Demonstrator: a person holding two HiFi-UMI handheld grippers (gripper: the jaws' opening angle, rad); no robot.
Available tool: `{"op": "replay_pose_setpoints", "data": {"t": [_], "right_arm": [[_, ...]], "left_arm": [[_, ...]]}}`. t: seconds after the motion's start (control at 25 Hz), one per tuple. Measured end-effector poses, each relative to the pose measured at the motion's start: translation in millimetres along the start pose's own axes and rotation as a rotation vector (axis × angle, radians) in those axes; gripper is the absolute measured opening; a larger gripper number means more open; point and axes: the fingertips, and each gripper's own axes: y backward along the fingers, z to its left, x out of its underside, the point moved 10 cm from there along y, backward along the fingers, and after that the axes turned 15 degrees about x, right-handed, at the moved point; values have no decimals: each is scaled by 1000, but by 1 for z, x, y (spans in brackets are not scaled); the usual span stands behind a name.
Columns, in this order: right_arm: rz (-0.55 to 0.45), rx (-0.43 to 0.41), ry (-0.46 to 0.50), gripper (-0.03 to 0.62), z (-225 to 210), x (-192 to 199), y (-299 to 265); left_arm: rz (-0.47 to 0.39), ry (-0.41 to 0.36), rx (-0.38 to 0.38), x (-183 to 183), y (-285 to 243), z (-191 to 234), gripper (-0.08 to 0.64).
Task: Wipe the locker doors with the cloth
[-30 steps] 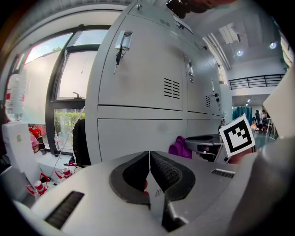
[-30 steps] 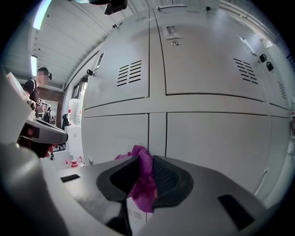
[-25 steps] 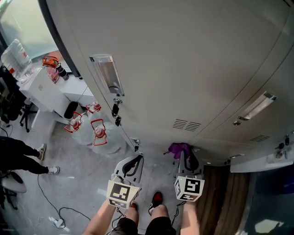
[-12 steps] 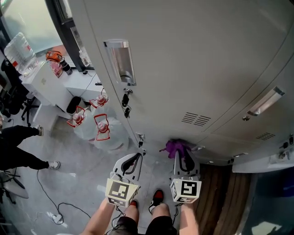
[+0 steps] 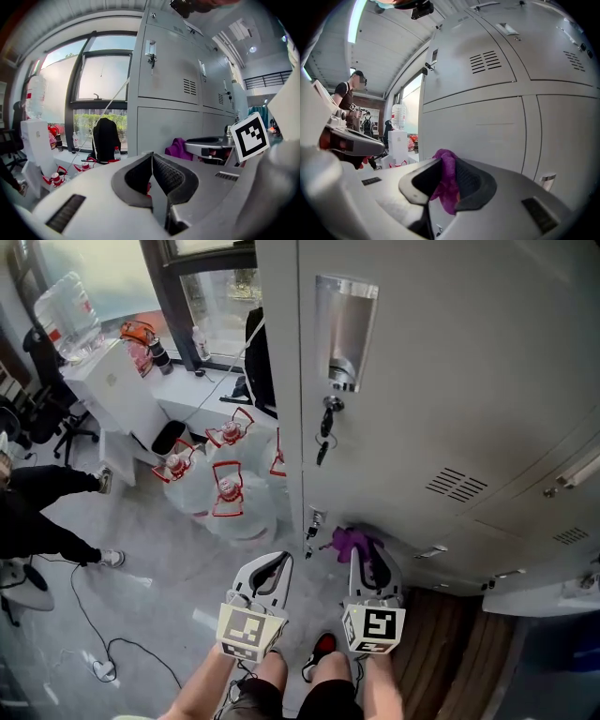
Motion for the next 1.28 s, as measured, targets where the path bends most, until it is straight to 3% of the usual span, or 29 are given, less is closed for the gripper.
{"op": "replay_pose_setpoints", "data": {"t": [0.52, 0.92, 1.28], "right_arm": [[-51, -73, 28, 95, 38, 25, -41], [-56, -33, 28, 95, 28, 34, -48], [-32, 75, 19, 95, -15, 41, -32]], "left_arm": [[-51, -8, -89, 37, 13, 31, 26], [-48, -13, -87, 50, 12, 33, 26], [-50, -27, -12, 40, -10, 16, 26]]}}
